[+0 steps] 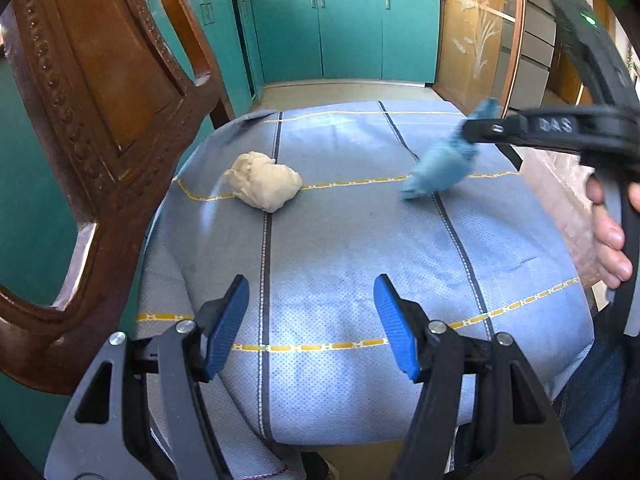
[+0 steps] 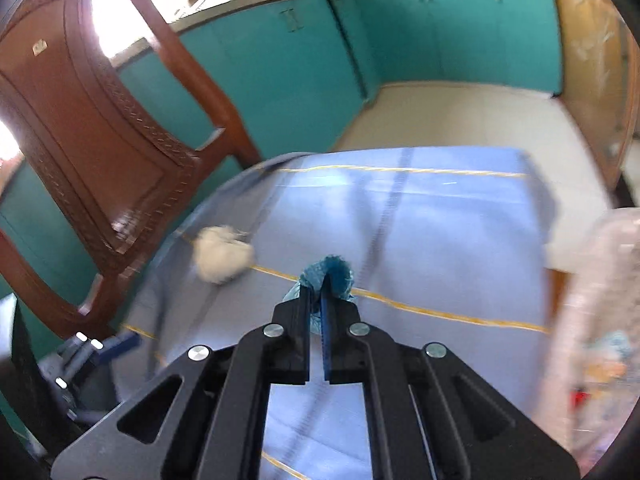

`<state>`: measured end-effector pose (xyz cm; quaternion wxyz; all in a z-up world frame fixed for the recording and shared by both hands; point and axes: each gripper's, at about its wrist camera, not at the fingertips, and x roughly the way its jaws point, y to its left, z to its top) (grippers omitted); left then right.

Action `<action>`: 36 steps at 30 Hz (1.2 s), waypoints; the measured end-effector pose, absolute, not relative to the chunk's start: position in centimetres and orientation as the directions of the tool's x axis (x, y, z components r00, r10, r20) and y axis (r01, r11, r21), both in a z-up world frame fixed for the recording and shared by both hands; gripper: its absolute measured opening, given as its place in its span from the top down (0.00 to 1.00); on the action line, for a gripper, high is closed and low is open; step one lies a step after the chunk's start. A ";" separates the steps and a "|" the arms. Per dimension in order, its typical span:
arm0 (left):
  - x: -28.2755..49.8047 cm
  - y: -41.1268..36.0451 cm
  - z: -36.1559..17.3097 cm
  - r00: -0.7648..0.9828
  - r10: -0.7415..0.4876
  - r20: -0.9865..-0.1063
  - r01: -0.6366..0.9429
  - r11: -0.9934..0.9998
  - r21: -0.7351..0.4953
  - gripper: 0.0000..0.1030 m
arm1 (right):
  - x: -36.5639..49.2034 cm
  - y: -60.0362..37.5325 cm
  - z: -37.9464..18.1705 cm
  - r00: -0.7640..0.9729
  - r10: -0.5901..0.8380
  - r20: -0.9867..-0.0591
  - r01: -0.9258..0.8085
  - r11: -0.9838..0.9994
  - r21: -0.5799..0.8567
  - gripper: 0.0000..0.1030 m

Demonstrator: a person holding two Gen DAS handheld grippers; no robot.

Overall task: Collect trash
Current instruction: 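Grasp the teal cloth with the right tool, then grasp the white tissue with the left tool while the right tool holds the teal cloth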

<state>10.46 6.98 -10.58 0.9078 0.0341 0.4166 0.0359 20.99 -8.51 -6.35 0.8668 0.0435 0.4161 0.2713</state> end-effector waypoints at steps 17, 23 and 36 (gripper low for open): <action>10.4 6.3 -10.7 0.632 0.090 -0.770 -0.033 0.995 0.089 0.36 | 18.6 -8.7 -7.6 0.563 0.400 -0.723 -0.479 0.871 0.109 0.33; 10.8 7.2 -10.6 0.638 0.096 -0.764 -0.061 0.995 0.074 0.34 | 19.0 -4.6 -11.1 0.516 0.325 -0.793 -0.542 0.841 -0.008 0.33; 22.1 10.0 -12.2 0.590 0.216 -0.778 -0.219 0.970 0.104 0.20 | 19.5 -5.4 -11.4 0.560 0.266 -0.785 -0.493 0.868 -0.057 0.48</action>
